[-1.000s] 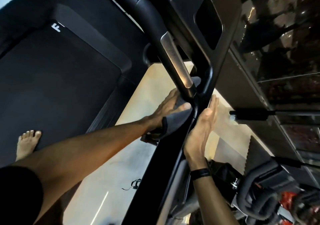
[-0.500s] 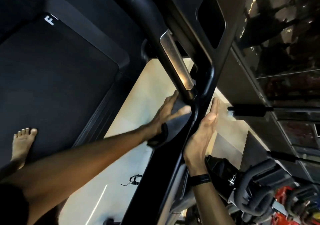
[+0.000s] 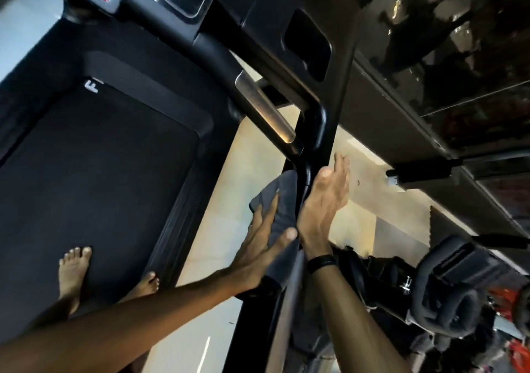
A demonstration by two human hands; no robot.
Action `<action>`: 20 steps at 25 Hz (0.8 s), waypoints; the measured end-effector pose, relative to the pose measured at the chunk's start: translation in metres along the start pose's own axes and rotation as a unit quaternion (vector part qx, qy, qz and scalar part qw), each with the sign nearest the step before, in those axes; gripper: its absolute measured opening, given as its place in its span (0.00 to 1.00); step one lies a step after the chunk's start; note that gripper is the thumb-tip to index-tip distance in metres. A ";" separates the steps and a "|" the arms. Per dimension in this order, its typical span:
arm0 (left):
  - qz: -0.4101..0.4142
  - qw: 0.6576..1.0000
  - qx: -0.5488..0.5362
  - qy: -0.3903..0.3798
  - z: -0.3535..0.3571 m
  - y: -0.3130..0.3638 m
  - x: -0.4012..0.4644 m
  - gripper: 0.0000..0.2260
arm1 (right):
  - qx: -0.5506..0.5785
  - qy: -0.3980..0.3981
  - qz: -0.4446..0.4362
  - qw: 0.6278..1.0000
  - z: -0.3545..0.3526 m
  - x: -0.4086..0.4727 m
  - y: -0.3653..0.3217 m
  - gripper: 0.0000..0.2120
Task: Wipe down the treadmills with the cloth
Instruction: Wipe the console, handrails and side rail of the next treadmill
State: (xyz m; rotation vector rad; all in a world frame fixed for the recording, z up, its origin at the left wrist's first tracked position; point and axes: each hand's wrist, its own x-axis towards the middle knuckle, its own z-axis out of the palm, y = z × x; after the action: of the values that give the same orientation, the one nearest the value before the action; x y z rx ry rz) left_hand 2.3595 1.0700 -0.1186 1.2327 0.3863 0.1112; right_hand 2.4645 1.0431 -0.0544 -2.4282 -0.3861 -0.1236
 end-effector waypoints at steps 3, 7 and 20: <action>-0.015 0.999 0.018 -0.025 -0.003 0.019 -0.013 0.35 | -0.116 -0.012 -0.049 0.992 -0.005 -0.011 -0.016 0.40; 0.022 0.998 0.029 -0.051 0.001 0.052 -0.032 0.33 | -0.095 0.009 -0.015 0.995 -0.024 -0.042 -0.020 0.33; 0.089 0.964 0.177 -0.175 0.020 0.108 -0.023 0.29 | 0.242 0.173 0.215 0.930 -0.113 -0.039 -0.012 0.15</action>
State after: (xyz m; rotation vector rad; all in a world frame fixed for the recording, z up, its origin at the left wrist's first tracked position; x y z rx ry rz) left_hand 2.3580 1.0820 -0.0067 1.6079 -0.0179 -0.0250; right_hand 2.4249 0.9708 0.0333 -1.8954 0.2552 -0.2277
